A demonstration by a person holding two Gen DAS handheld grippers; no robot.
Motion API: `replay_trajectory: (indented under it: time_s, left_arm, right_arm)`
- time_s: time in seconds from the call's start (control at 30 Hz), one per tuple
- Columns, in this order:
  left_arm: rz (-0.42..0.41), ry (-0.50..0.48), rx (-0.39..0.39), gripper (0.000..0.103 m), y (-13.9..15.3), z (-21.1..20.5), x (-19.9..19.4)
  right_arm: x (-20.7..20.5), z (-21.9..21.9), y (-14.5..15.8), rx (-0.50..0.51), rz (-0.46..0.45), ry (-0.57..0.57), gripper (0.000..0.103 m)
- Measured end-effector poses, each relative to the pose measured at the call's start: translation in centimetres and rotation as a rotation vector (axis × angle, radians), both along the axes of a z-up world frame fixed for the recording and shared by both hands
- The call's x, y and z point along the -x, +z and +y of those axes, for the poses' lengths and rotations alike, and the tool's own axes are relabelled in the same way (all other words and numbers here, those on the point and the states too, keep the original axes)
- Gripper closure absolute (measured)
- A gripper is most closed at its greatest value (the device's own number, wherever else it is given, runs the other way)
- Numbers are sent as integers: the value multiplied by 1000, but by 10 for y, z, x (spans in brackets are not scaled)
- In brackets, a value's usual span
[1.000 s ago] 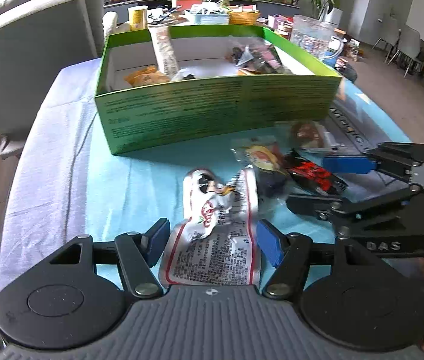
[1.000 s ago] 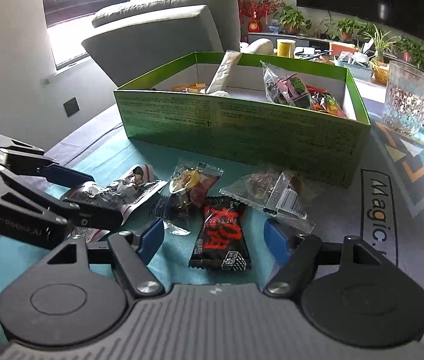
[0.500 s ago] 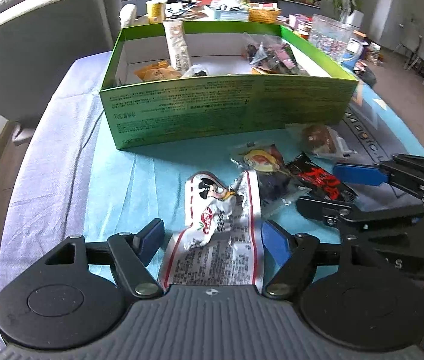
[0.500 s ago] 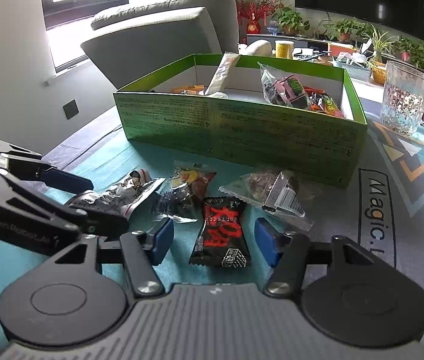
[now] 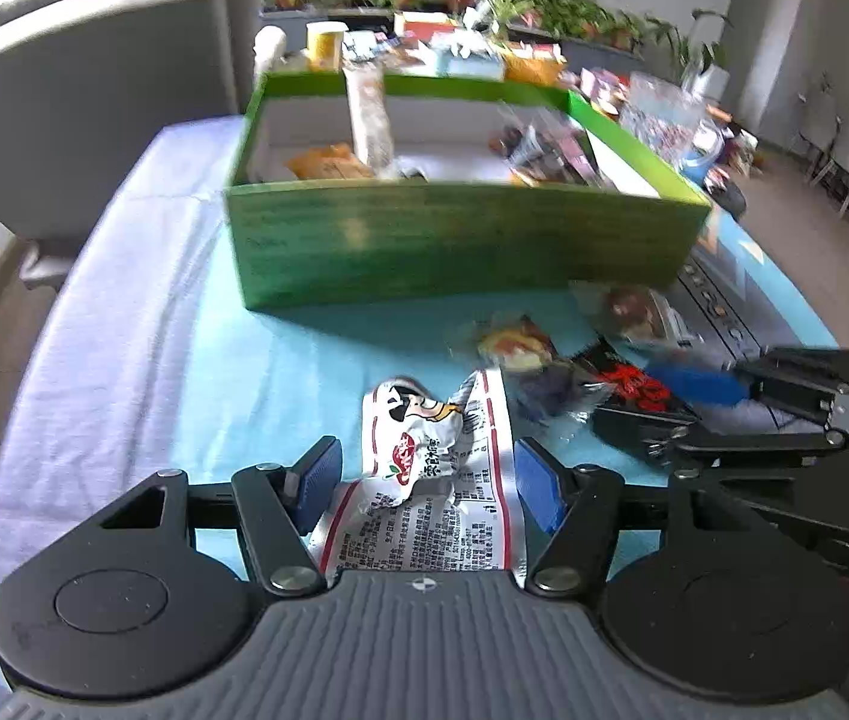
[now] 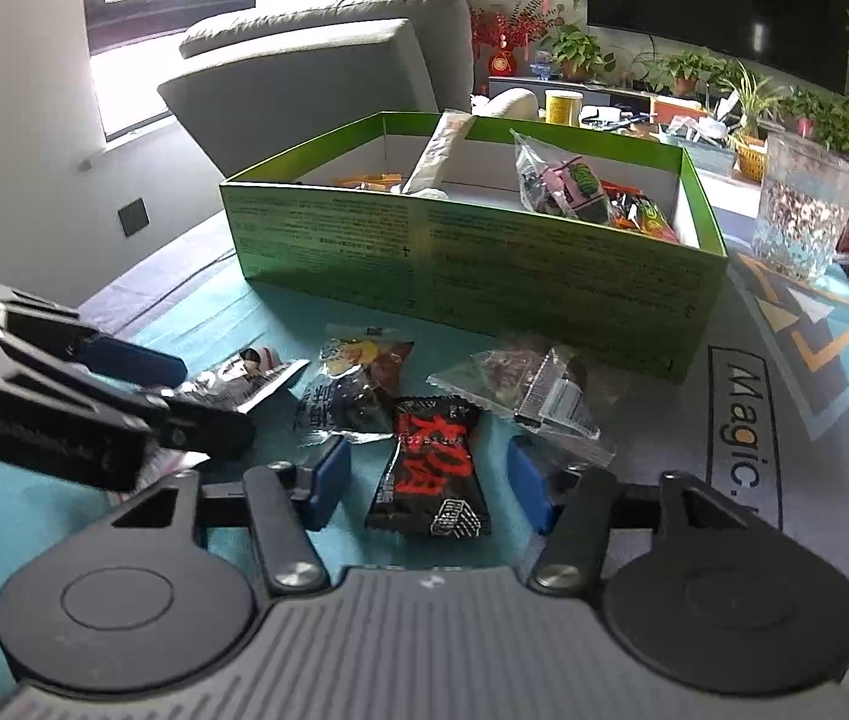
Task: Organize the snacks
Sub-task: 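Grasp the red-and-black packet with the right while the left grasps the white wrapper, then lower the white wrapper and red-and-black packet into the box and release both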
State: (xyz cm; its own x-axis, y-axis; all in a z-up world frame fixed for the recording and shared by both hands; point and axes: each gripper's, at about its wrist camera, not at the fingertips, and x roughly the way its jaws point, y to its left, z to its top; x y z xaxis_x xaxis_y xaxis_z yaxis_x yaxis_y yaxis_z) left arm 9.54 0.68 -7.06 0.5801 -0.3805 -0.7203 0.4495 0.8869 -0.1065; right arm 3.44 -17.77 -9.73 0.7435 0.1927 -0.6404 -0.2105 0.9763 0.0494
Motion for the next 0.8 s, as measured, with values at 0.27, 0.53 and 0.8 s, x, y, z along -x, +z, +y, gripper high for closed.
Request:
replay_trajectory:
  time_s: [0.27, 0.53, 0.8]
  left_arm:
    - [-77, 21, 35, 43, 22, 9, 1]
    - [-137, 29, 70, 43, 41, 7, -5]
    - [-138, 56, 68, 43, 39, 10, -12]
  right_arm:
    - [14, -2, 14, -18, 0, 33, 69]
    - [24, -12, 43, -39, -60, 59, 87]
    - [24, -12, 14, -56, 59, 11, 42]
